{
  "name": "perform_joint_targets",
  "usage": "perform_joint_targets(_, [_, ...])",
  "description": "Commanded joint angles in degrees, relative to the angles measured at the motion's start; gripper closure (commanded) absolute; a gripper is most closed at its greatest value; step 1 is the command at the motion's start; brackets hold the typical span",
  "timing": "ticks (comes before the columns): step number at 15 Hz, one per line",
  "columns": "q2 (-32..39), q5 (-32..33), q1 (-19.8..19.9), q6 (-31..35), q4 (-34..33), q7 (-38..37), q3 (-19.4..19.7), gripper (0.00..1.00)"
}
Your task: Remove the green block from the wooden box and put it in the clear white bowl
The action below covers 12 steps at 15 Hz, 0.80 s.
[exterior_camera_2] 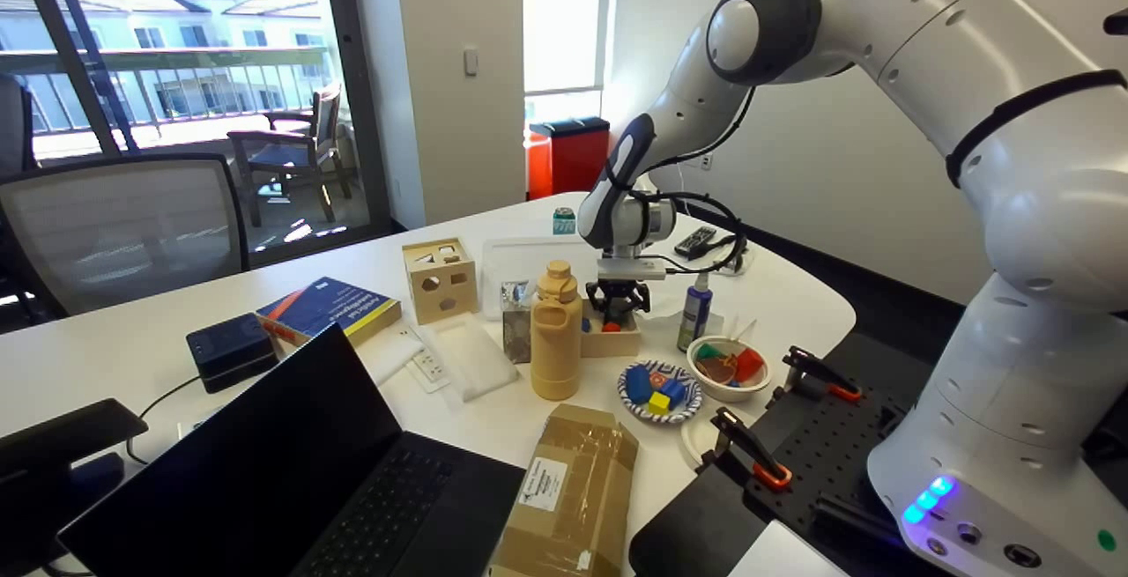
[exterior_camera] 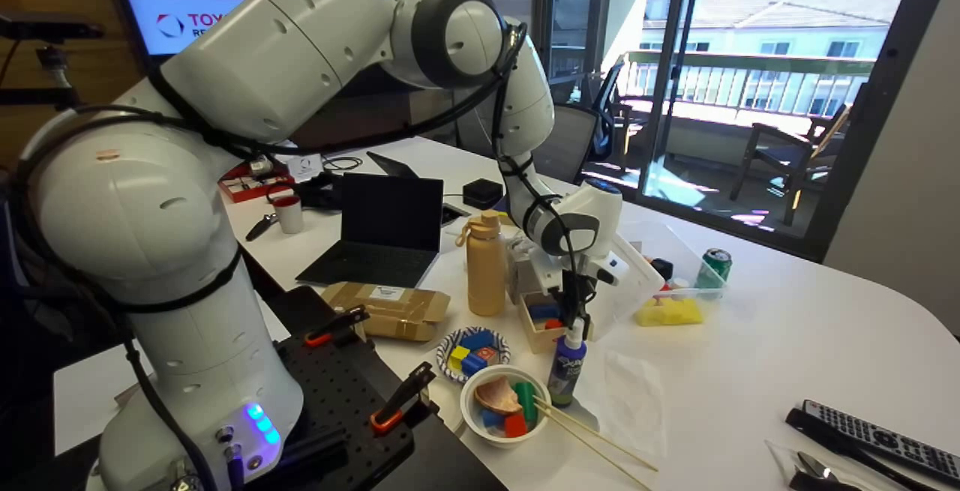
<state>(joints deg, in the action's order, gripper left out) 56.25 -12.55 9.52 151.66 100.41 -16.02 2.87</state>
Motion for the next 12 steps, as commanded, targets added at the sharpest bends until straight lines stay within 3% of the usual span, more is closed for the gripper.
perform_joint_targets(1, [3.1, -0.9, -0.2, 0.8, -1.6, 1.6, -0.6, 0.4])
perform_joint_targets(3, [3.1, -0.5, -1.0, 0.1, -2.0, 1.1, -0.1, 0.34])
perform_joint_targets(7, [2.5, 0.9, -3.4, -1.7, -3.1, -0.1, 1.2, 0.04])
perform_joint_targets(8, [2.1, 1.3, -4.3, -2.2, -3.1, -0.6, 1.7, 0.13])
perform_joint_targets(9, [1.9, 1.6, -5.0, -2.7, -3.1, -0.7, 1.9, 0.39])
perform_joint_targets(11, [1.4, 2.5, -7.1, -4.3, -3.5, -1.7, 3.3, 0.4])
perform_joint_targets(12, [1.2, 2.9, -8.0, -5.4, -3.8, -2.0, 3.8, 0.46])
